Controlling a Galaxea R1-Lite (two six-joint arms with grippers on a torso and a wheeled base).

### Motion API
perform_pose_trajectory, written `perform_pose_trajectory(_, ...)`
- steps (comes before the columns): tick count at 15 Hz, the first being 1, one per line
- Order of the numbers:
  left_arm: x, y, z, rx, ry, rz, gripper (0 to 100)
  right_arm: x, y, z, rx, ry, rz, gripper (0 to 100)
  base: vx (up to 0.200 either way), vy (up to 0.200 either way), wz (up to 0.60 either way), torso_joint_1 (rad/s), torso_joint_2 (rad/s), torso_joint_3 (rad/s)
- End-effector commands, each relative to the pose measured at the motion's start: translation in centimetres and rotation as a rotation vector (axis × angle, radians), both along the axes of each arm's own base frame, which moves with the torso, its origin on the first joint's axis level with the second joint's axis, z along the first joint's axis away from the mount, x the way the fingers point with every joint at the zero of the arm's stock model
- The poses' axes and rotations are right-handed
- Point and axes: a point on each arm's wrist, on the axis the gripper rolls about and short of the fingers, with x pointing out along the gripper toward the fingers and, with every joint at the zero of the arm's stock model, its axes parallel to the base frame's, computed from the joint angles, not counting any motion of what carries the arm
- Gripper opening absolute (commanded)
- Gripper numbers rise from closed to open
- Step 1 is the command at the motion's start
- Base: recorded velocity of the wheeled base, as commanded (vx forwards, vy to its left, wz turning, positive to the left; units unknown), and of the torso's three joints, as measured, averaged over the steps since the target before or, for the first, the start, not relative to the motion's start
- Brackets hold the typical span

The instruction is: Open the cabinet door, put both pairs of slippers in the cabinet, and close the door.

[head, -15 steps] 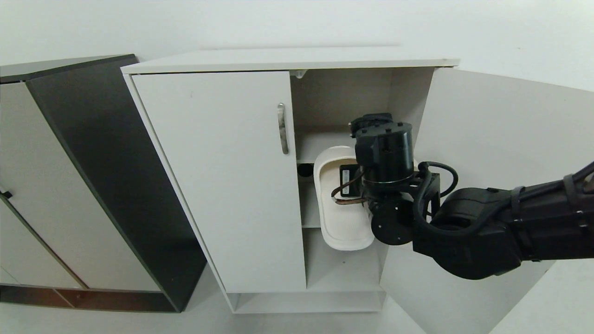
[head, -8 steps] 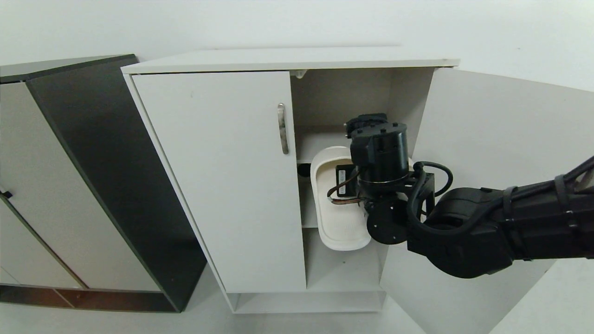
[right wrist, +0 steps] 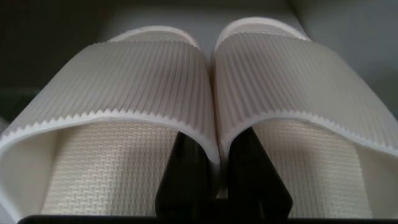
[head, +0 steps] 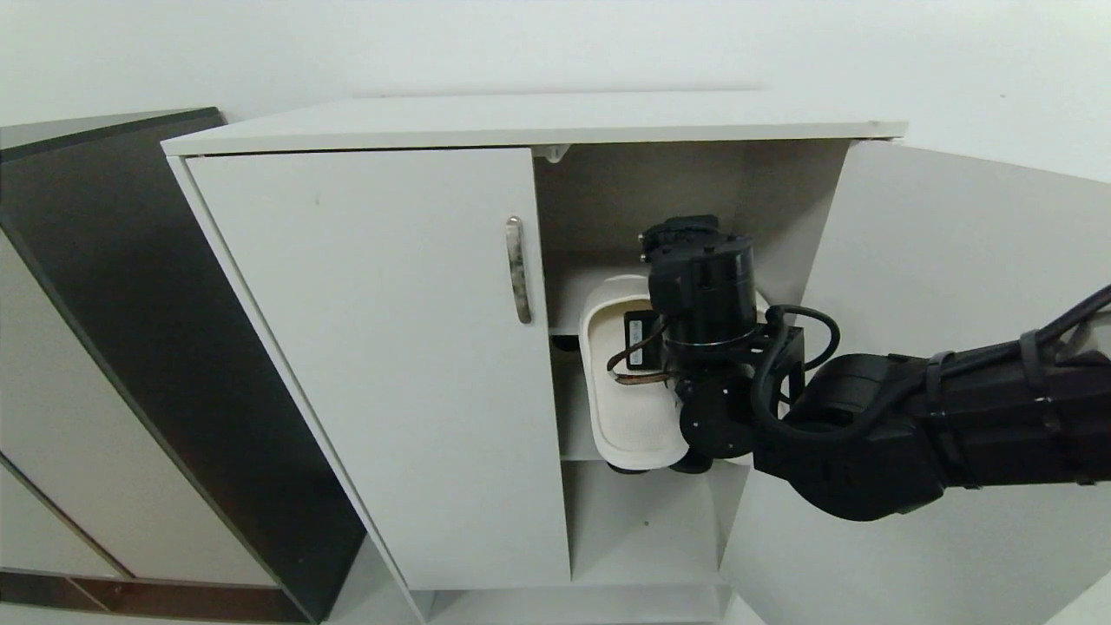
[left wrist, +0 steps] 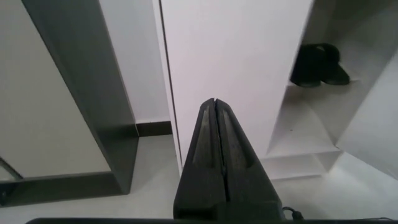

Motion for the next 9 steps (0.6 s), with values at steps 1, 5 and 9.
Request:
perform_pose_trajectory(1, 0.0, 0.0, 0.0, 0.001, 0.001, -0.001, 0, 0.5, -0.1, -0.2, -0.002, 0.001, -0.013, 0, 0.200, 0.000, 0.00, 0.002, 0.00, 0.007)
perform_pose_trajectory(5, 0.0, 0.0, 0.0, 0.001, 0.001, 0.000, 0, 1.3, 0.0, -0.4, -0.001, -0.001, -0.022, 0, 0.200, 0.000, 0.00, 0.000, 0.00, 0.005)
perform_pose_trajectory(9, 0.0, 0.0, 0.0, 0.001, -0.001, 0.000, 0, 1.7, -0.2, -0.4, 0.012, -0.004, -0.033, 0, 0.100, 0.000, 0.00, 0.000, 0.00, 0.002)
